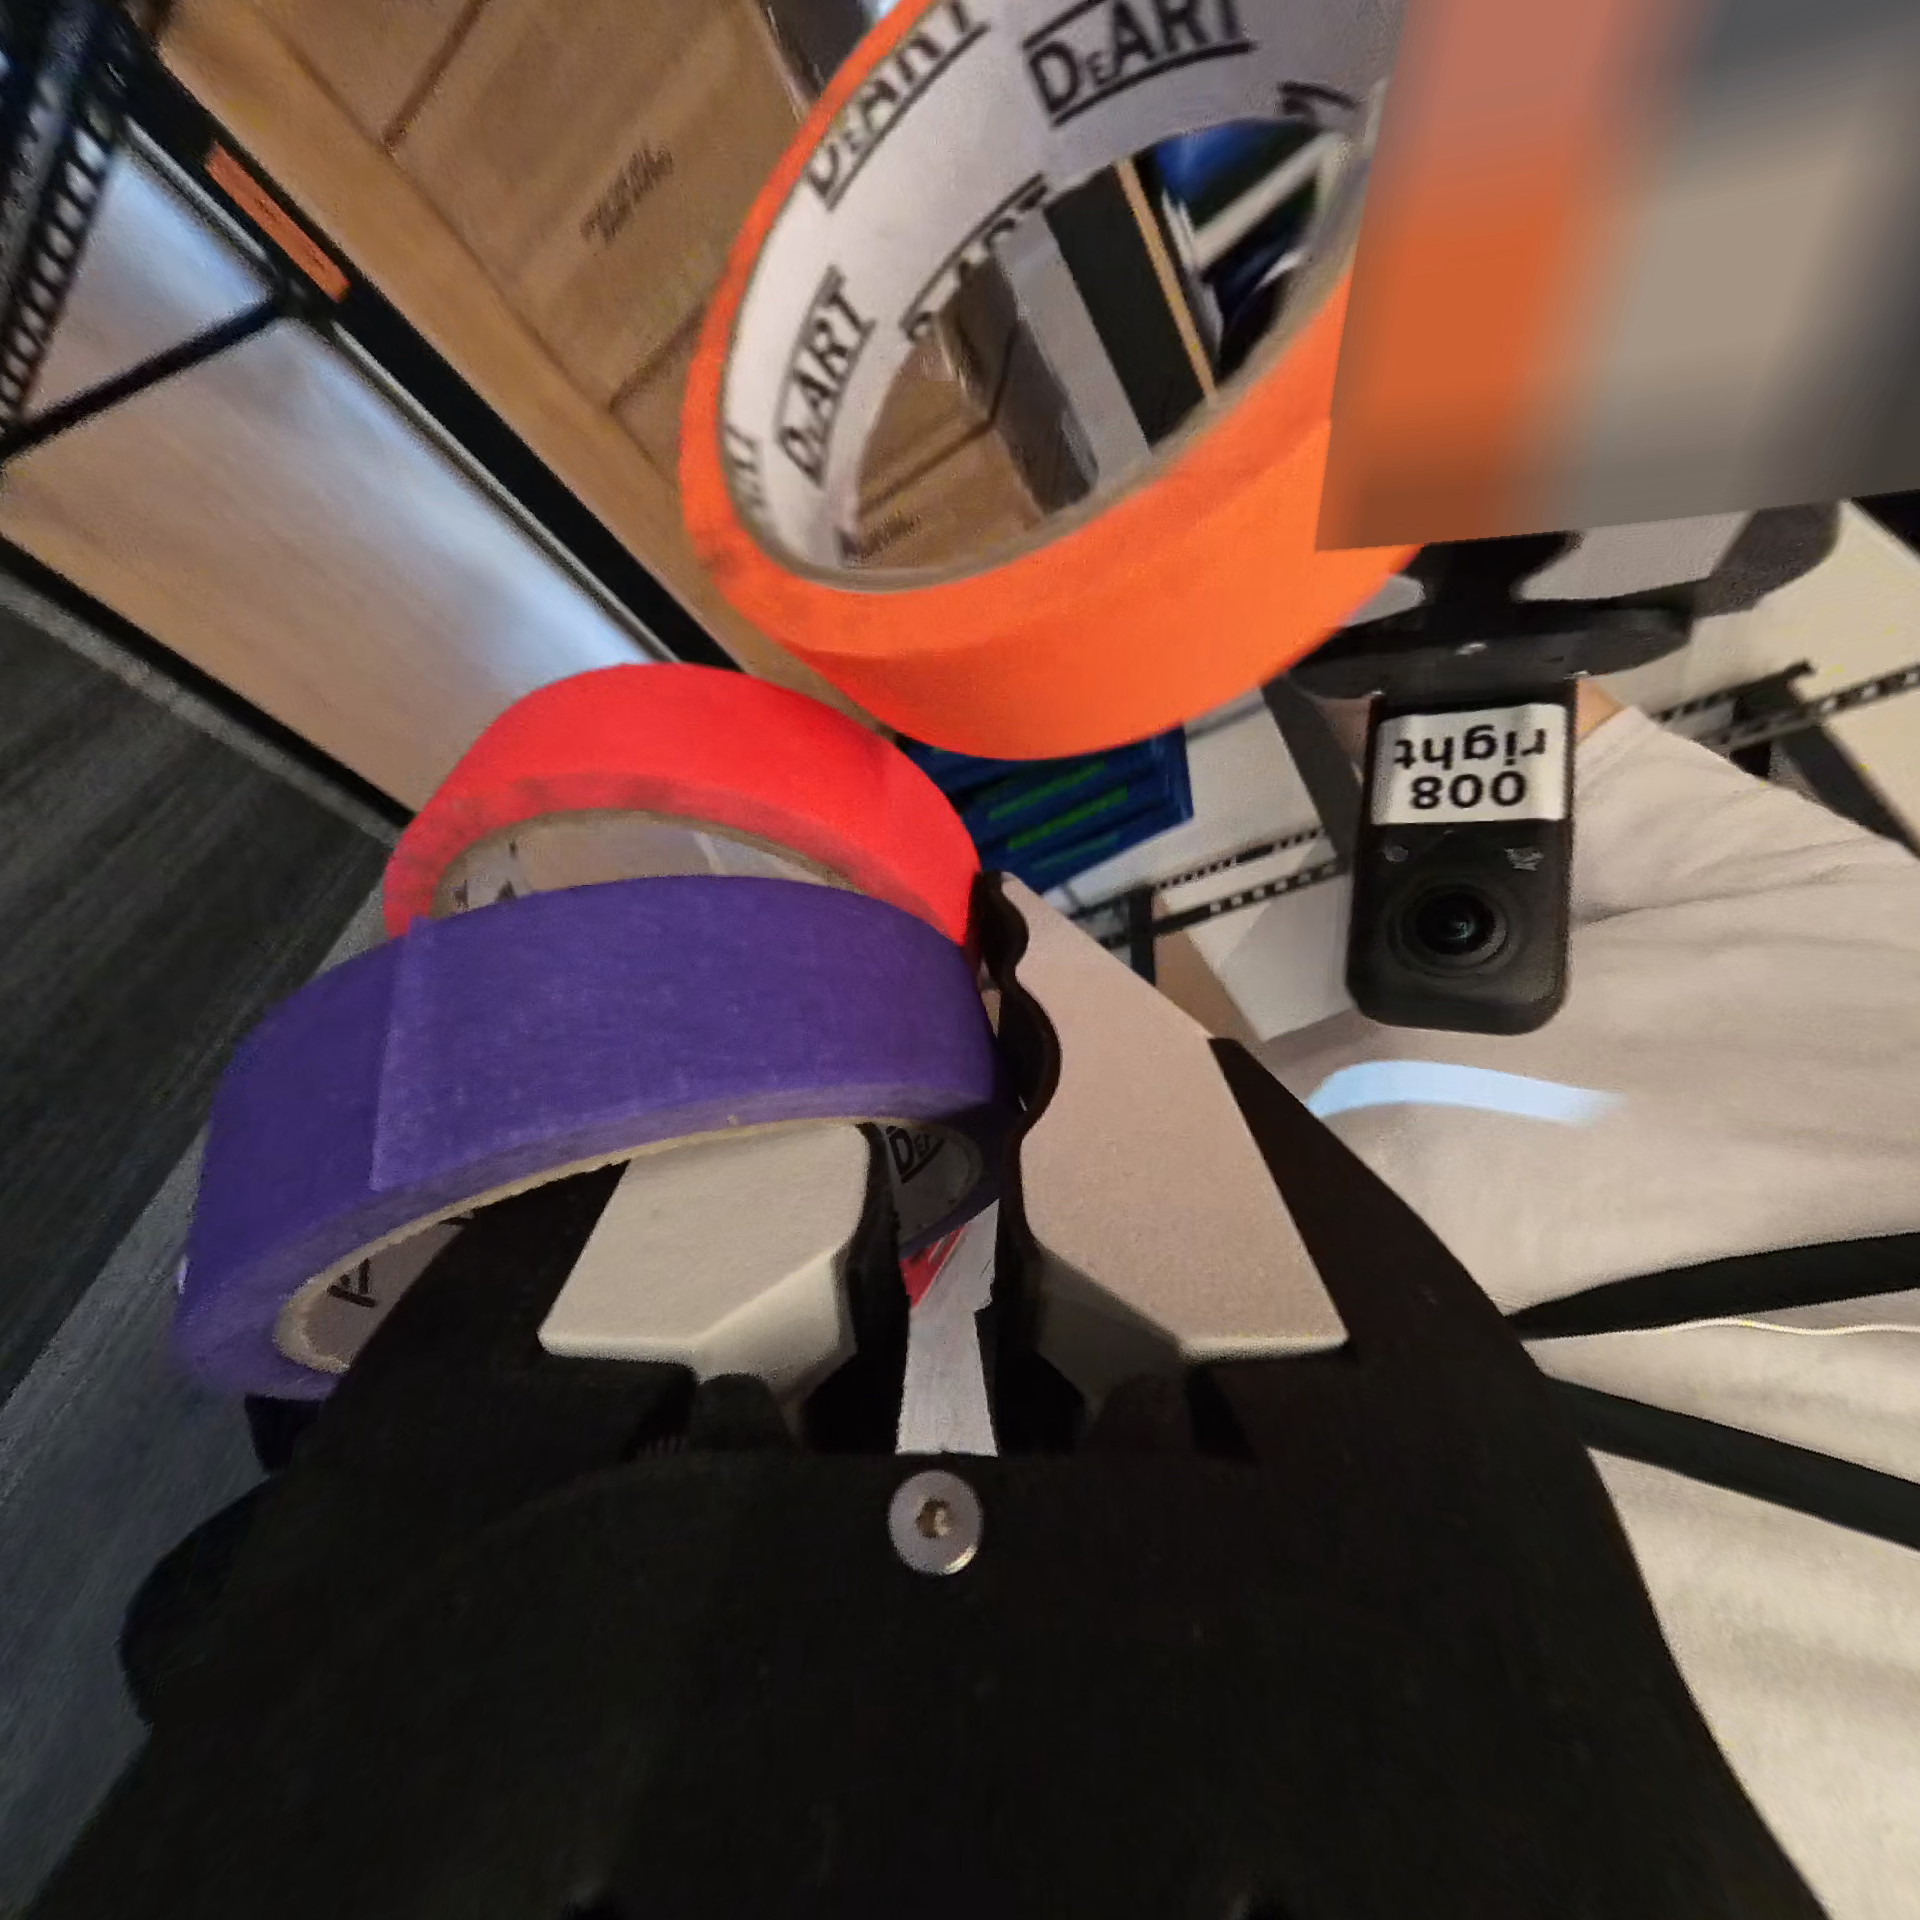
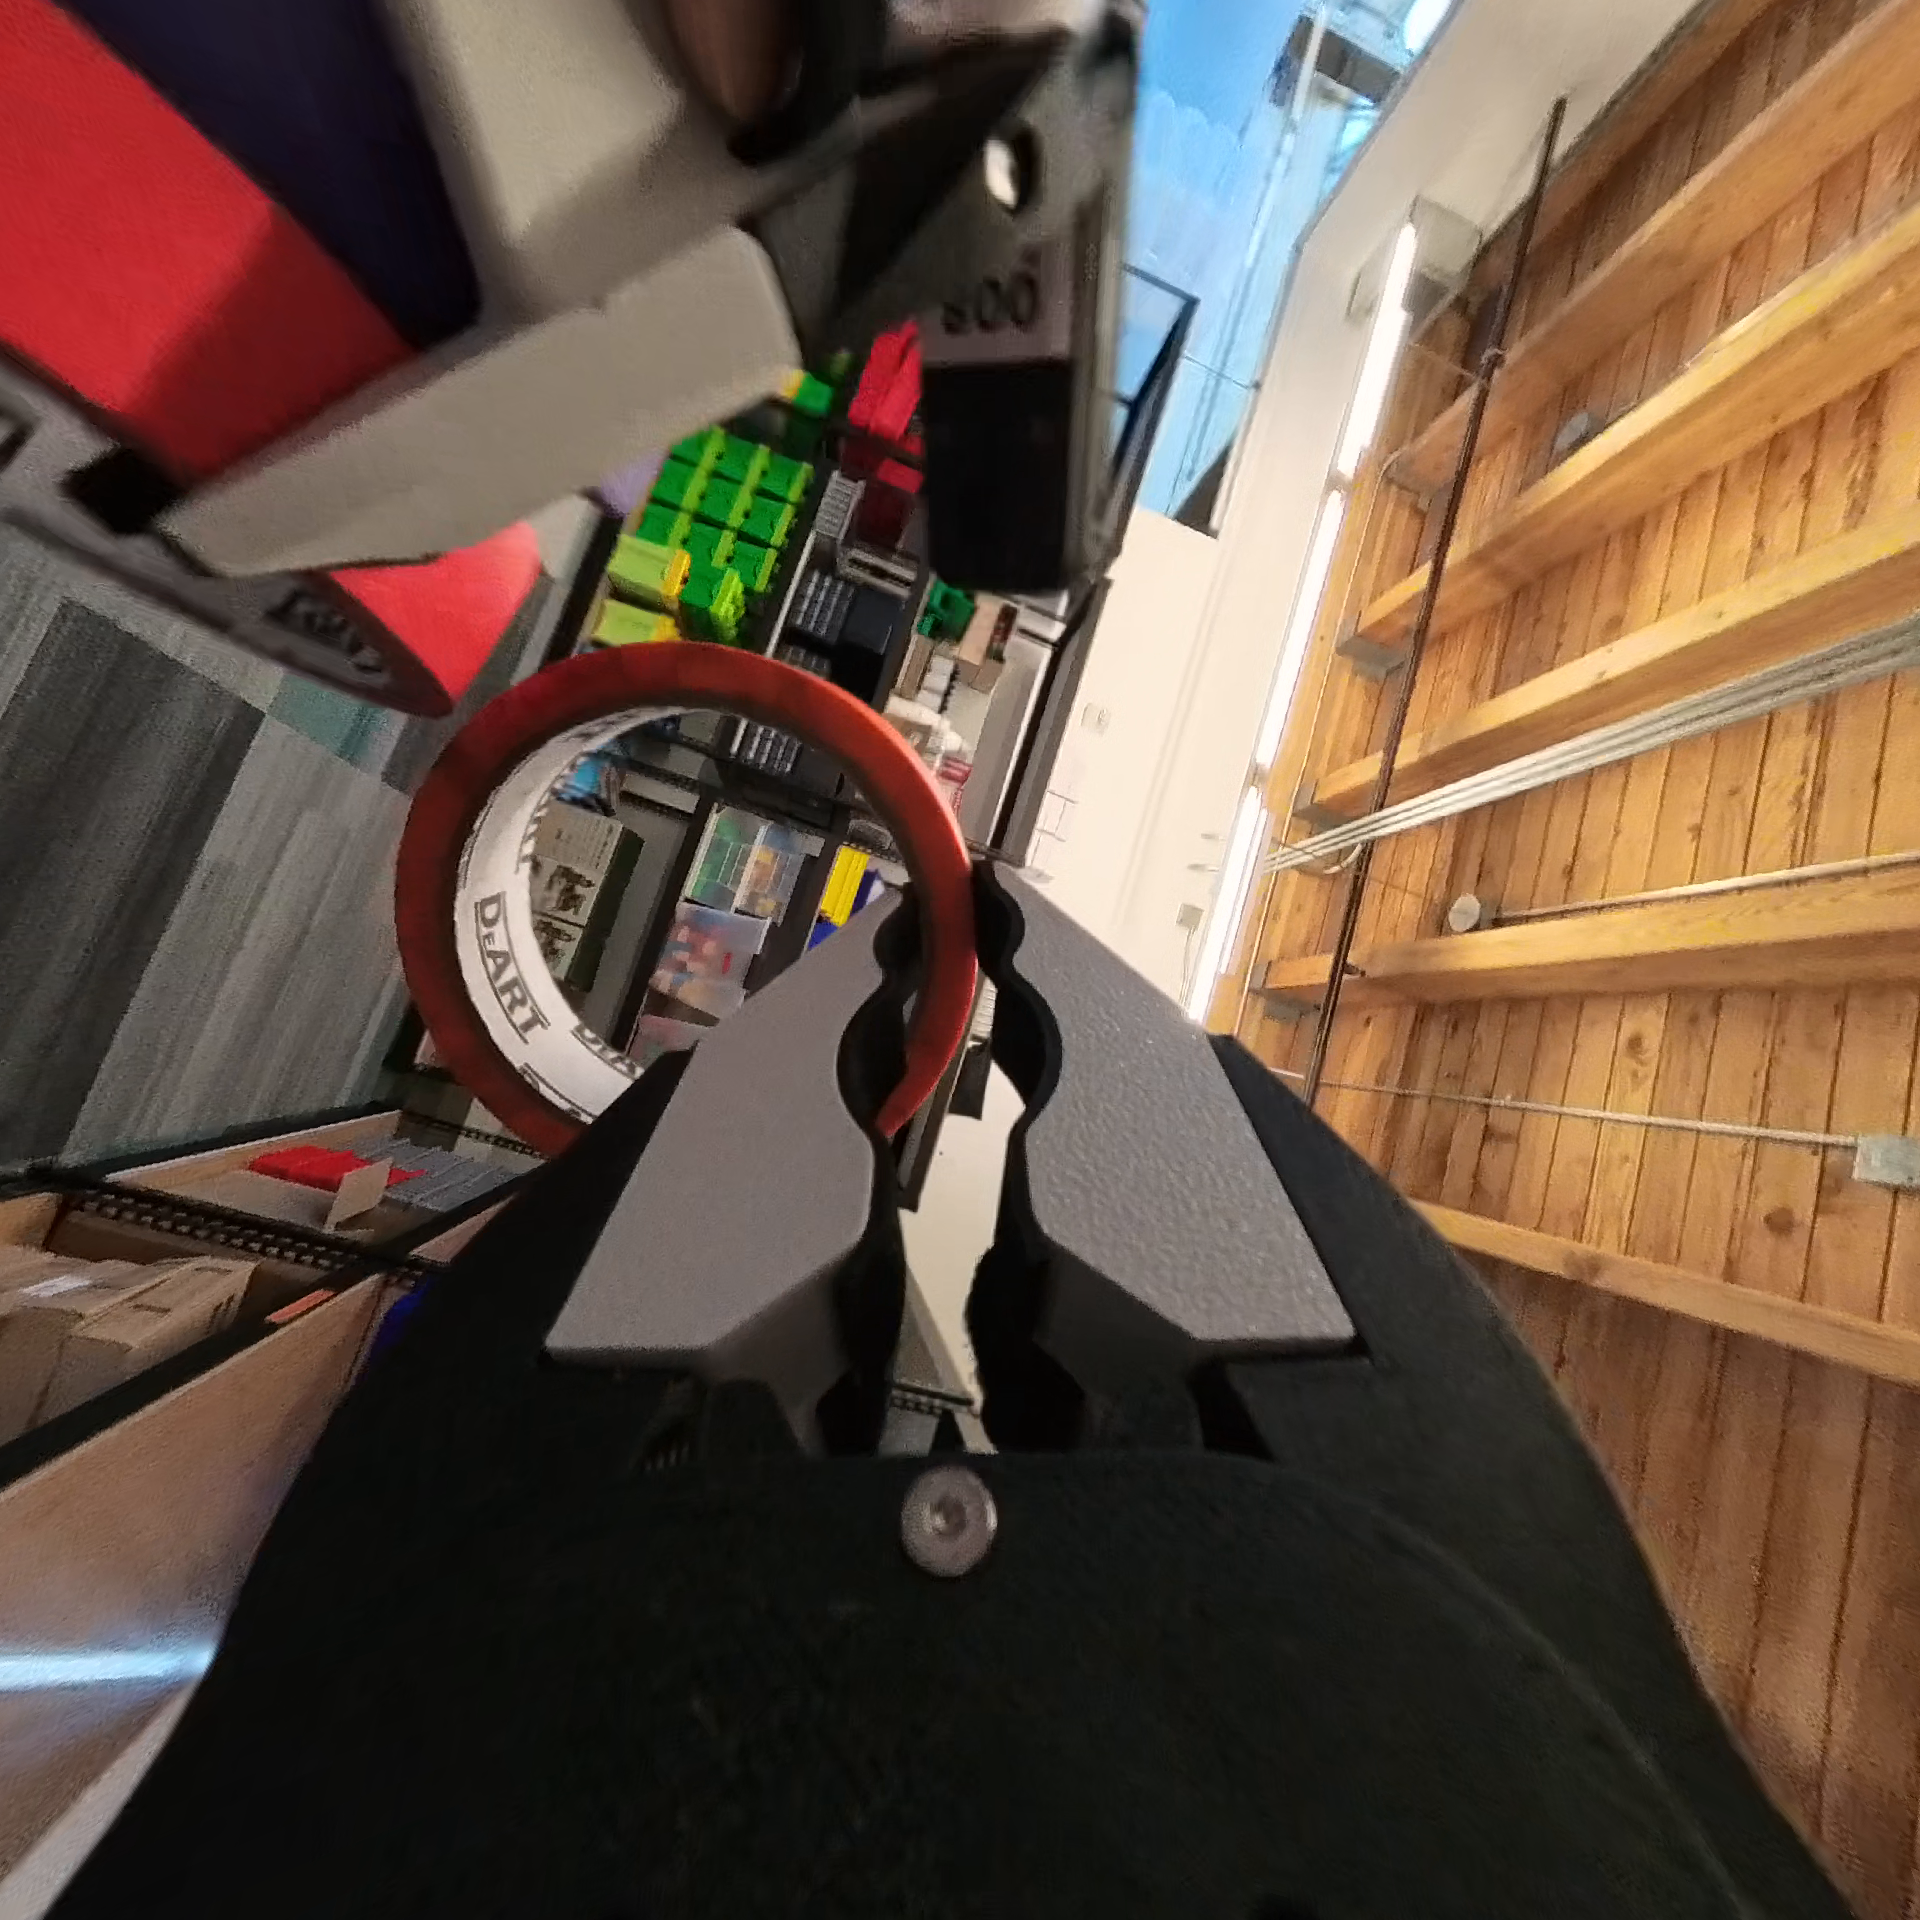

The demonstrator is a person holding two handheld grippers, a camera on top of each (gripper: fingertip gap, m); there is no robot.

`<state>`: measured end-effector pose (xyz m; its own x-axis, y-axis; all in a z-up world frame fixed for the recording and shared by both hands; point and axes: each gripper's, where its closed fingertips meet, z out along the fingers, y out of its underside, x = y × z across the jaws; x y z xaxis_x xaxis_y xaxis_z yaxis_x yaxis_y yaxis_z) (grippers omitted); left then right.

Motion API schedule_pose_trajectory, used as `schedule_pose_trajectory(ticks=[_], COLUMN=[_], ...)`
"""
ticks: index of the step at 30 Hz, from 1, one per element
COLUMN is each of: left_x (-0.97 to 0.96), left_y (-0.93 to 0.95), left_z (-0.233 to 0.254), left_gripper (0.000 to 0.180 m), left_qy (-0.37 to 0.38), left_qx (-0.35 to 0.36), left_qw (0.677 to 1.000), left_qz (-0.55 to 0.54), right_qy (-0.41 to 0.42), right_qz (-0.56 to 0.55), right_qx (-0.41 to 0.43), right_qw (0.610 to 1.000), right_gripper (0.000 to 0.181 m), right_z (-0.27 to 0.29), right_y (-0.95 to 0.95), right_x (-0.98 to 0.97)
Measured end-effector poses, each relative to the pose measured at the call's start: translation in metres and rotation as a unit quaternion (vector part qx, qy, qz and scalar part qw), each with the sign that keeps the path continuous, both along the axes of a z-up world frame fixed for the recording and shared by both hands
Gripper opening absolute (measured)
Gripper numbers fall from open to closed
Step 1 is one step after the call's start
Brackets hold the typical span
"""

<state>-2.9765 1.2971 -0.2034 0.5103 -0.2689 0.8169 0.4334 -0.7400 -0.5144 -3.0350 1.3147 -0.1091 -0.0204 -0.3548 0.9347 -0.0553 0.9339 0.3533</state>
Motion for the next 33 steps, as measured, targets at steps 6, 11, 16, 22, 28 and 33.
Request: schedule_pose_trajectory(ticks=[6,11,16,22,28,33], left_x=[-0.091,-0.184,-0.306,-0.422,-0.48,-0.529], left_y=[0.069,0.115,0.163,0.244,0.349,0.461], left_z=[-0.005,0.007,0.03,0.049,0.03,-0.002], left_gripper=[0.009,0.009,0.008,0.008,0.008,0.009], left_qy=[0.07,0.099,0.271,0.354,0.328,0.298], left_qx=[0.019,0.106,0.243,0.259,0.259,0.248], left_qw=[0.997,0.988,0.93,0.898,0.907,0.92], left_qz=[0.035,0.05,0.047,0.005,-0.056,-0.063], right_qy=[-0.022,-0.02,0.028,0.055,0.096,0.137], right_qz=[0.064,0.02,-0.098,-0.211,-0.251,-0.262], right_qx=[-0.039,-0.106,-0.399,-0.773,-0.884,-0.891], right_qw=[0.997,0.994,0.911,0.595,0.383,0.344], right_gripper=[0.008,0.009,0.009,0.008,0.008,0.008], right_z=[0.007,-0.007,-0.007,-0.094,-0.141,-0.116], right_y=[0.049,0.146,0.264,0.402,0.52,0.64], right_x=[-0.085,-0.177,-0.254,-0.289,-0.295,-0.307])
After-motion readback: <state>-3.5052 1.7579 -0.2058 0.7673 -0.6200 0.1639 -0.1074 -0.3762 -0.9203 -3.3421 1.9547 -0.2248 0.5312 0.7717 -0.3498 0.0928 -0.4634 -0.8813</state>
